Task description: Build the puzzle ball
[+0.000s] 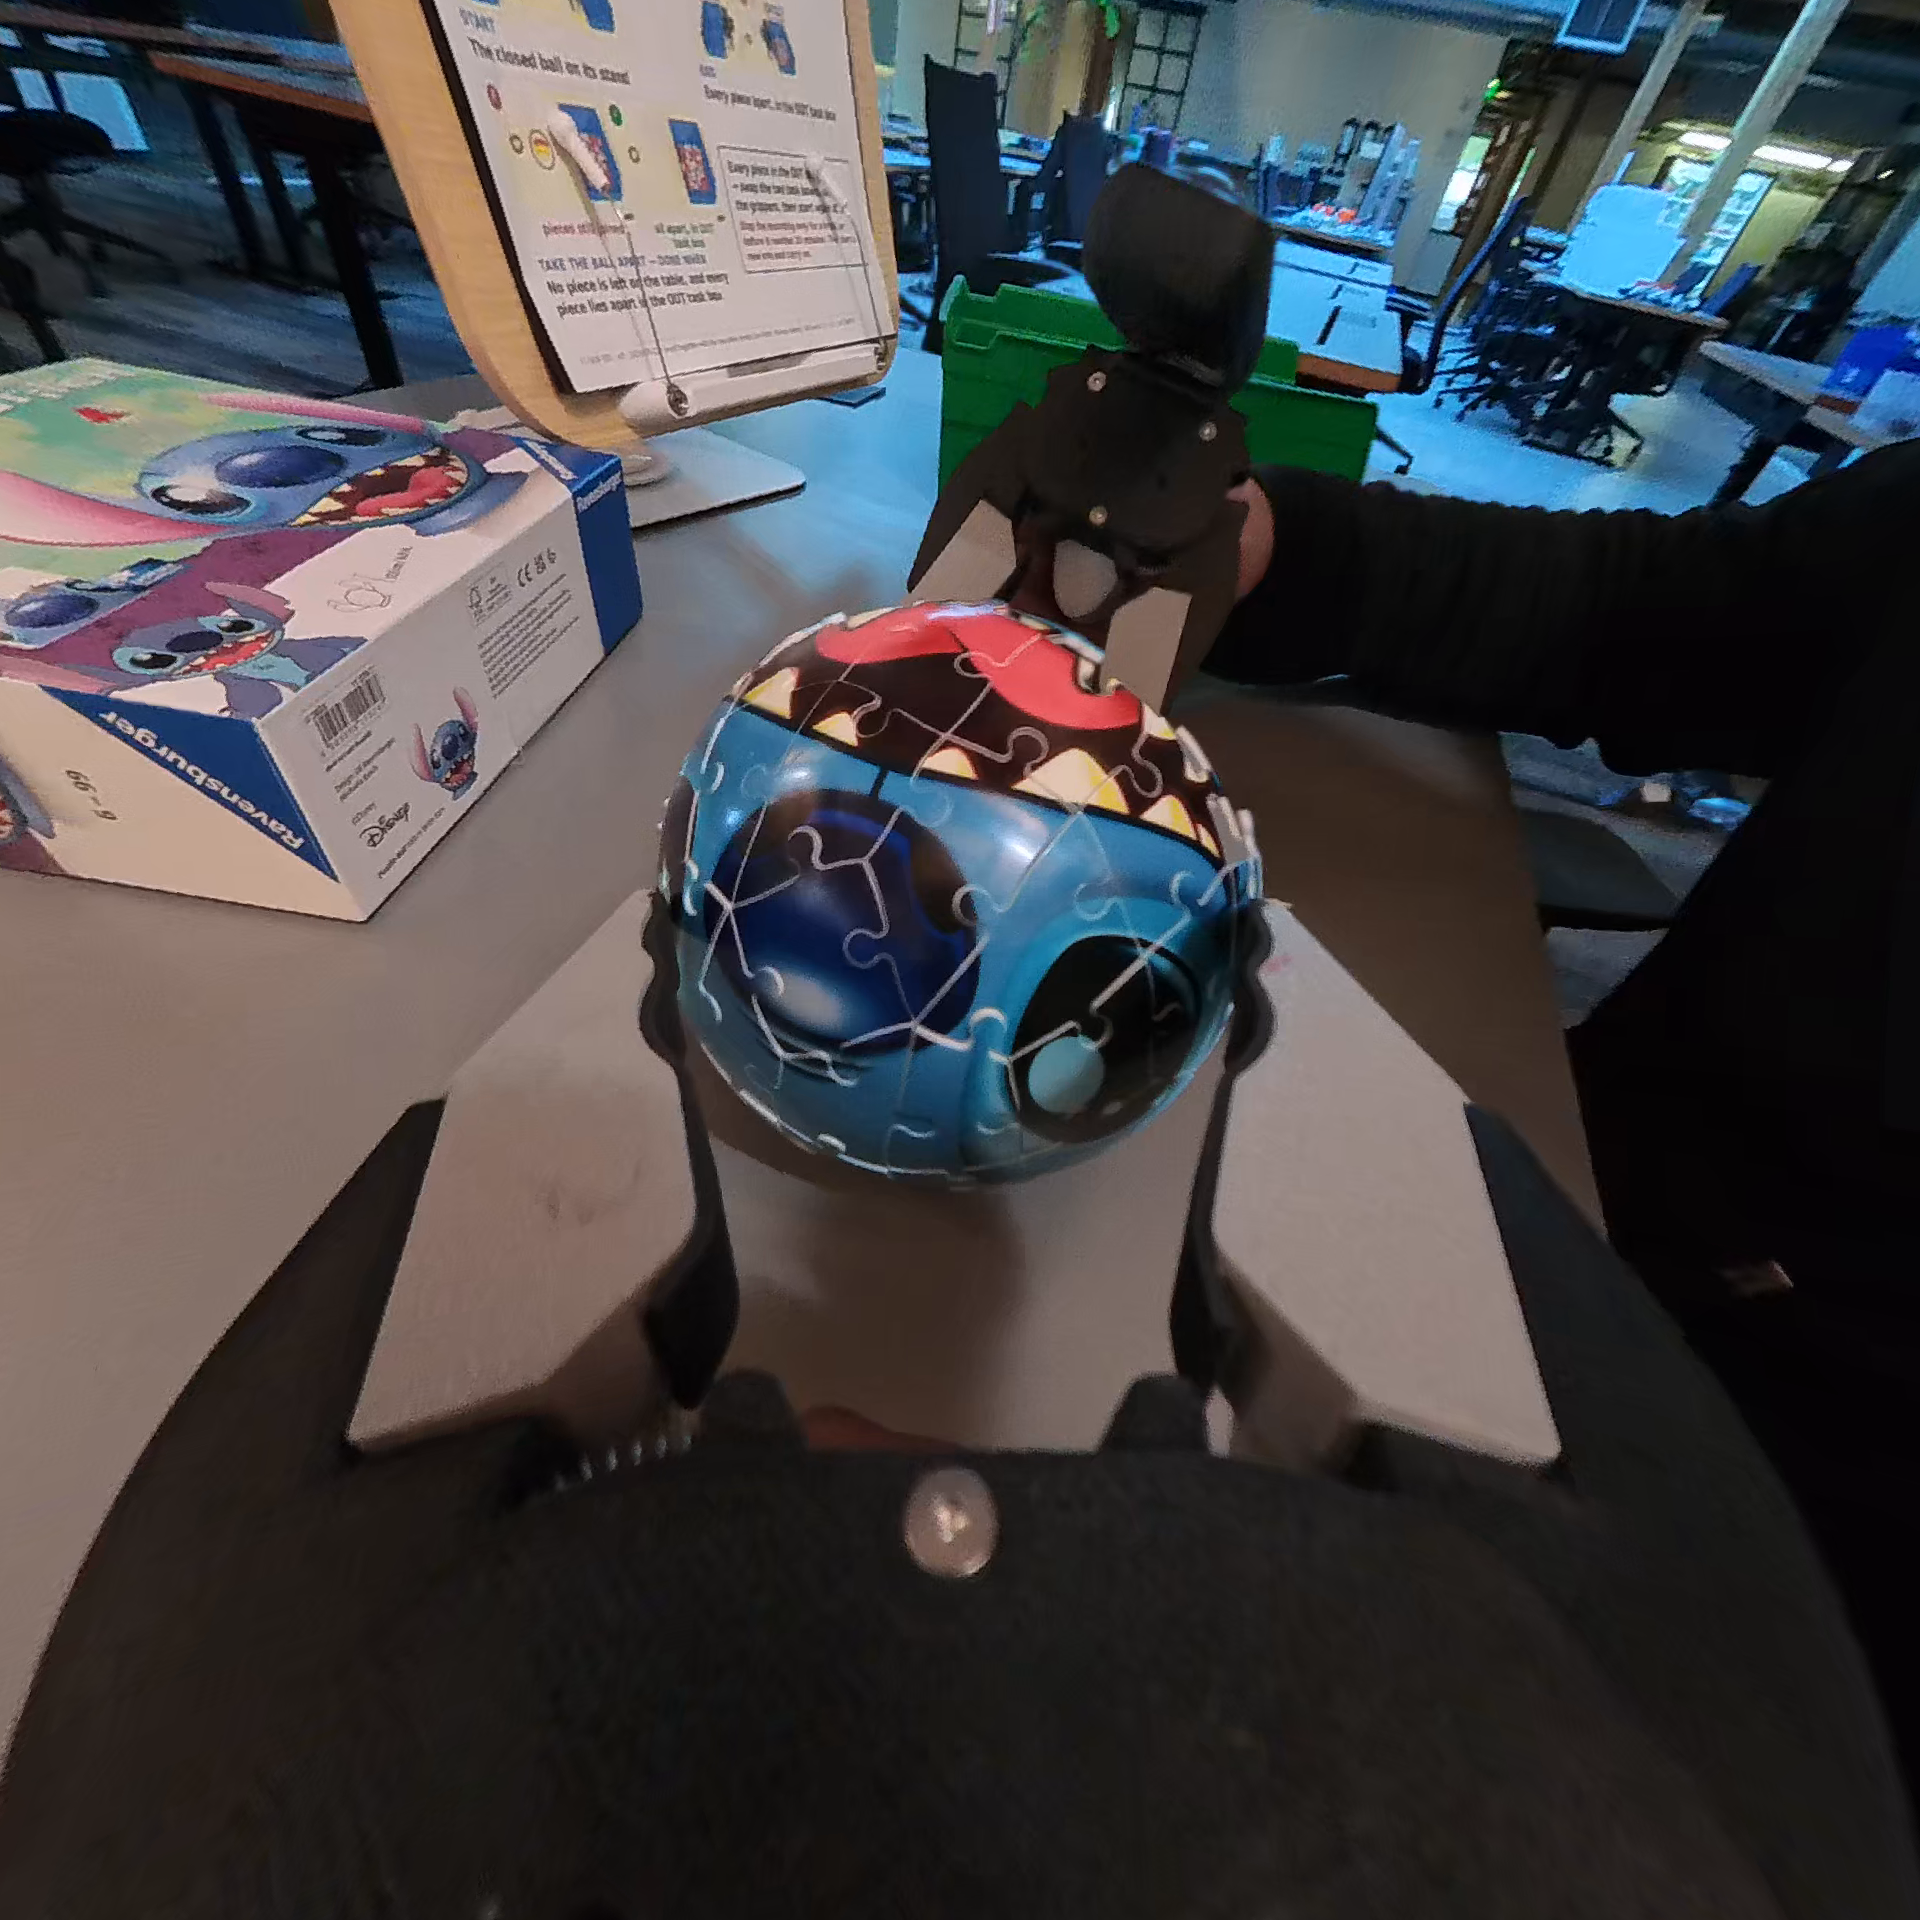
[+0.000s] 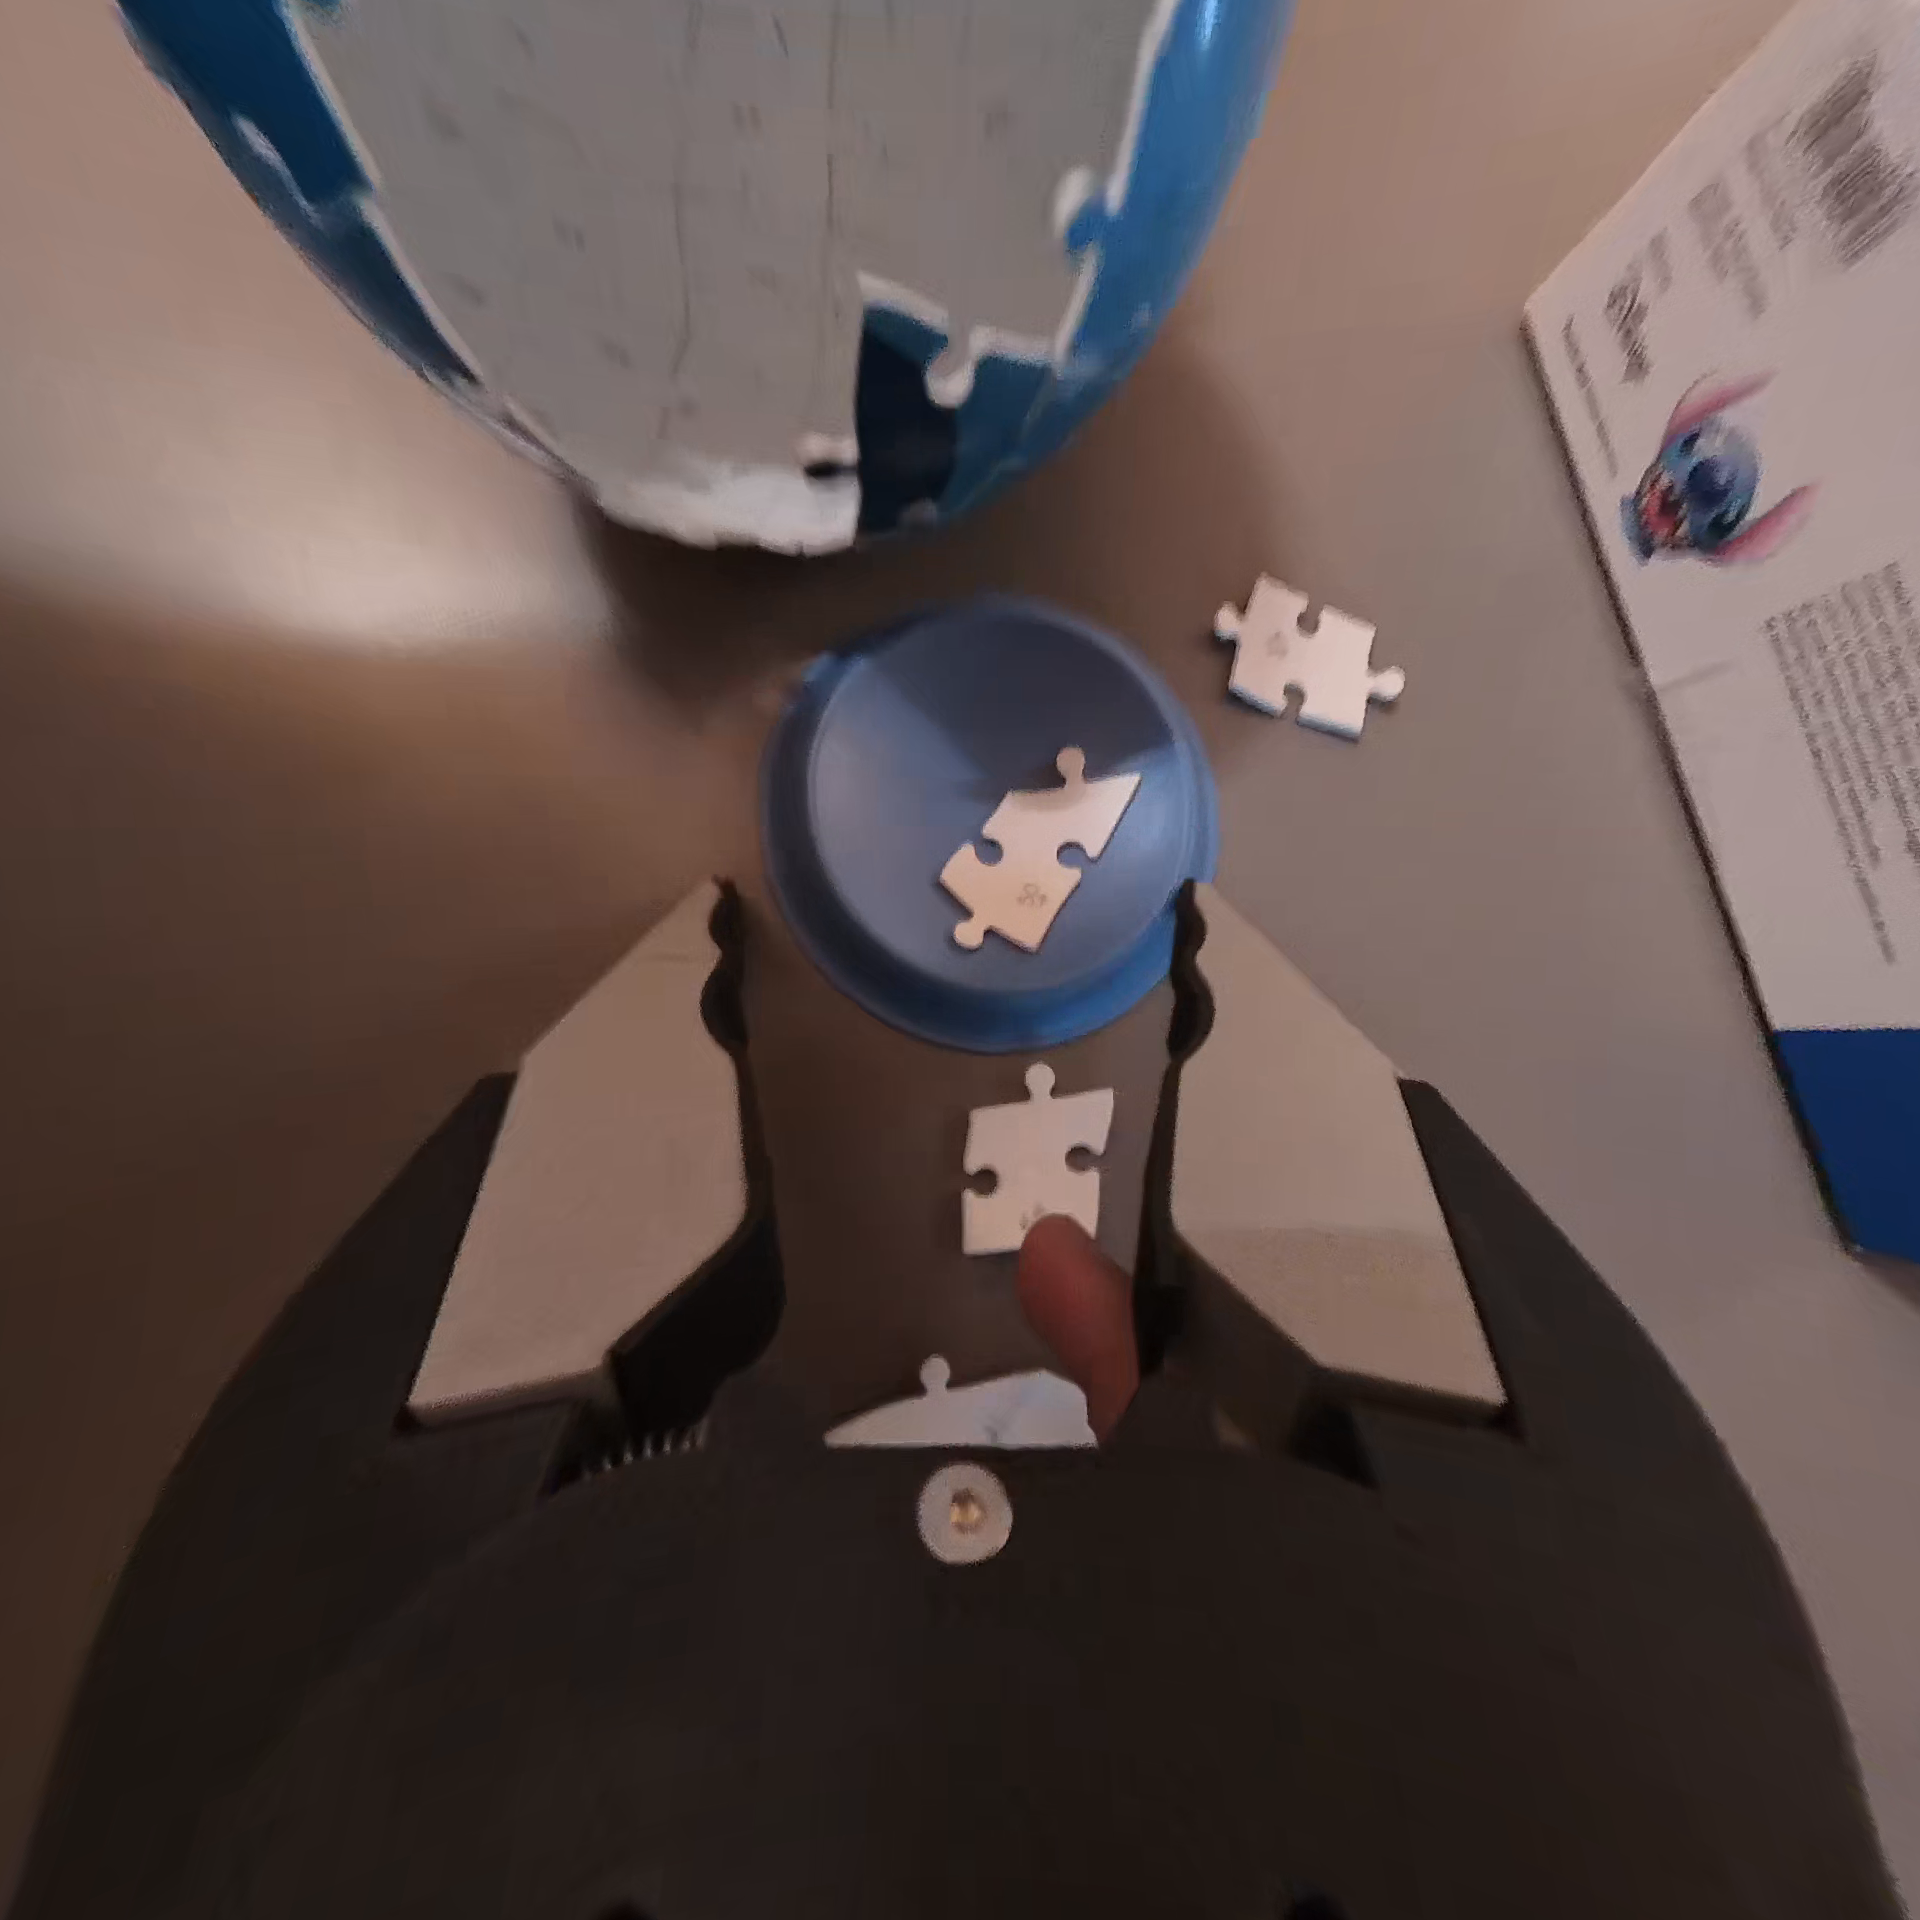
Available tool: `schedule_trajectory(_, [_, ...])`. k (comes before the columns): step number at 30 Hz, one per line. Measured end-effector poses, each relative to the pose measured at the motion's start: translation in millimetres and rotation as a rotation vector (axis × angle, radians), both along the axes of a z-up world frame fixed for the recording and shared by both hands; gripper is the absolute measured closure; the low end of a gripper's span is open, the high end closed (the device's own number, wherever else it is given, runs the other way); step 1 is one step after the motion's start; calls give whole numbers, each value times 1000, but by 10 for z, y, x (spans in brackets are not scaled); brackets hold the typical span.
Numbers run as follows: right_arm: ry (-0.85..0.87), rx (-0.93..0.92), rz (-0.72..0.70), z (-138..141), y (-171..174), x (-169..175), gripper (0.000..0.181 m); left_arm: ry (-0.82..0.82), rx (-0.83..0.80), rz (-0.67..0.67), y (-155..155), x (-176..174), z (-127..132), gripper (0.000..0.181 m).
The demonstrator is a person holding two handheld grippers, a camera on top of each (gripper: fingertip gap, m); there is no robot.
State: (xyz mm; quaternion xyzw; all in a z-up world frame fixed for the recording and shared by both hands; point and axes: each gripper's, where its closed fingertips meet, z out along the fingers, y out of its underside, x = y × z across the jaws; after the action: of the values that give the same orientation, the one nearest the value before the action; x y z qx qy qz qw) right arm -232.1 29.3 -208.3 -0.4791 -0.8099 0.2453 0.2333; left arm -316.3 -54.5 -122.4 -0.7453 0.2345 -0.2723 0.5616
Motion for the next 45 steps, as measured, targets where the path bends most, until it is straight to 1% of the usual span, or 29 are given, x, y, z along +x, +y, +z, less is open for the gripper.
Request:
schedule_trajectory(1, [7, 4, 6, 9, -14, -14, 108, 12, 3, 7, -1, 12, 3, 76])
schedule_trajectory(5, [6, 48, 30, 24, -10, -6, 113, 11, 3, 41, 20, 40, 16, 76])
schedule_trajectory(6, [28, 74, 37, 55, -5, -12, 121, 0, -3, 52, 28, 35, 16, 76])
schedule_trajectory(8, [80, 88, 64, 156, -53, -22, 120, -29, -14, 71, 26, 22, 11, 76])
schedule_trajectory(10, [85, 88, 95, 186, -102, -17, 124, -14, -10, 69, 2, 18, 4, 76])
schedule_trajectory(13, [25, 140, 112, 47, -42, -36, 119, -21, -10, 75, 8, 21, 7, 76])
schedule_trajectory(16, [0, 65, 147, 4, -121, -70, 121, -20, -3, 76, 15, 33, 11, 76])
schedule_trajectory(18, [-9, 36, 166, -4, -147, -67, 128, -14, 5, 71, 8, 37, 11, 76])
schedule_trajectory(20, [-6, 19, 176, -9, -157, -56, 130, -18, 4, 73, 9, 34, 10, 76])
schedule_trajectory(22, [-9, -3, 191, -18, -180, -33, 143, -25, -1, 75, 11, 26, 10, 76])
schedule_trajectory(25, [-4, 3, 205, -6, -187, -13, 147, -28, -7, 72, 6, 13, 5, 76])
schedule_trajectory(26, [-2, 9, 215, 10, -188, 3, 156, -28, -8, 70, 3, 10, 3, 76])
schedule_trajectory(27, [1, 13, 223, 34, -185, 23, 163, -29, -9, 68, 2, 6, 2, 76])
schedule_trajectory(28, [9, 9, 221, 72, -173, 39, 165, -30, -11, 68, 0, 2, 1, 76])
schedule_trajectory(29, [22, -4, 213, 123, -154, 50, 160, -31, -12, 67, -2, -2, -1, 76])
schedule_trajectory(31, [56, -27, 191, 242, -86, 69, 162, -33, -16, 65, -5, -9, -4, 76])
schedule_trajectory(33, [86, -27, 170, 345, -1, 98, 161, -32, -17, 62, -9, -14, -7, 76])
schedule_trajectory(36, [109, 1, 133, 474, 127, 180, 152, -27, -16, 56, -20, -18, -12, 76])
schedule_trajectory(40, [180, 42, 52, 692, 350, 300, 153, -30, -16, 54, -20, -23, -14, 76])
schedule_trajectory(42, [222, 30, 18, 805, 431, 361, 153, -30, -15, 53, -17, -22, -13, 76])
schedule_trajectory(45, [281, -15, -2, 938, 466, 422, 153, -33, -15, 53, -14, -22, -13, 76])
